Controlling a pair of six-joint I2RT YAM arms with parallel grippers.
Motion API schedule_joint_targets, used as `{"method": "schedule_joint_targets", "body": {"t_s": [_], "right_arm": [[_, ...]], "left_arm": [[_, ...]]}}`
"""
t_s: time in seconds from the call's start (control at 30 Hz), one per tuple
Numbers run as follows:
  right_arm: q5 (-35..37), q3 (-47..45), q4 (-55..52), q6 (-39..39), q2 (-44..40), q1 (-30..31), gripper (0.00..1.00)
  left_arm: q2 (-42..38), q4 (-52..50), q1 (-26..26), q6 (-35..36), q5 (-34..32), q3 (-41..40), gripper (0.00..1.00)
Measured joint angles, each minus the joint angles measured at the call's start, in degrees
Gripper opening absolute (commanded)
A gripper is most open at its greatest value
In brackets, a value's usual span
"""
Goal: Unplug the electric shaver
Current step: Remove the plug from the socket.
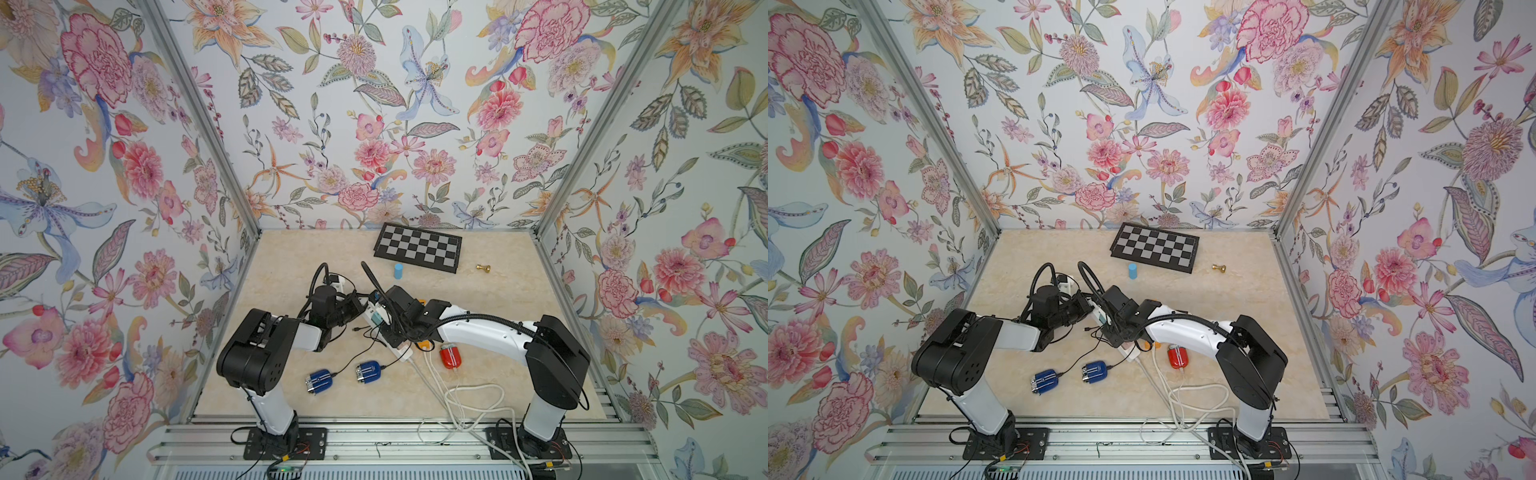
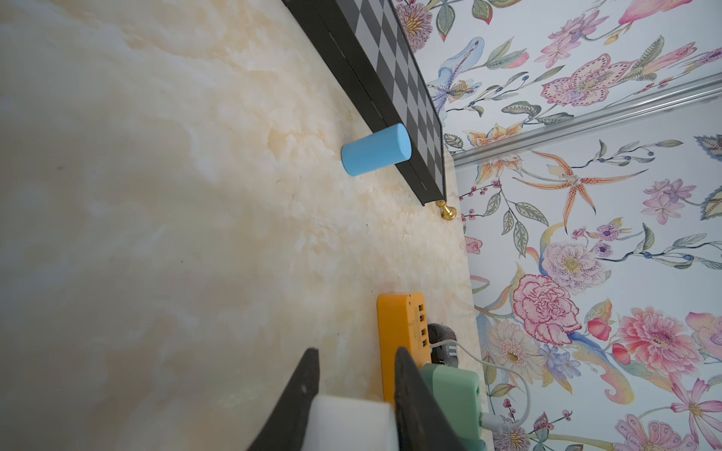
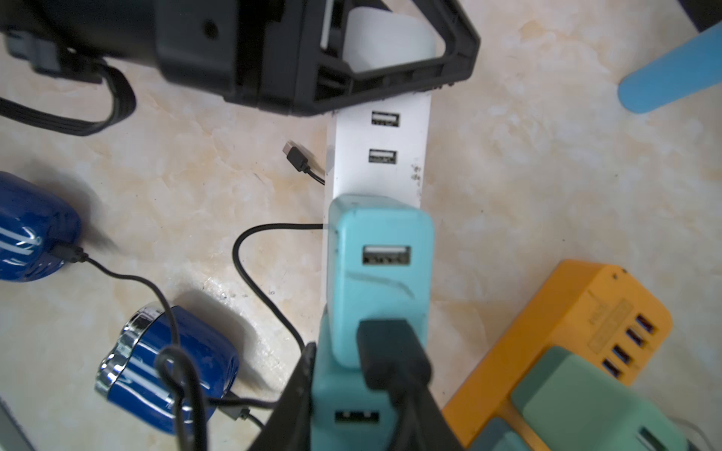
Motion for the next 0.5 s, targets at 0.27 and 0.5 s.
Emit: {"method": "schedule_joint_targets", "body": {"t_s": [0.27, 0.5], "right_arm": [[-14.32, -1.29, 1.01, 1.11, -0.79, -6.91, 0.00], [-10.40, -1.33, 0.98, -0.63, -1.33, -5.05, 0.00]], "left_arm": [[0.00, -0.04, -0.20, 0.04, -0.07, 0.37, 0.00], [0.00, -0.04, -0.37, 0.04, -0.24, 0.63, 0.00]]}}
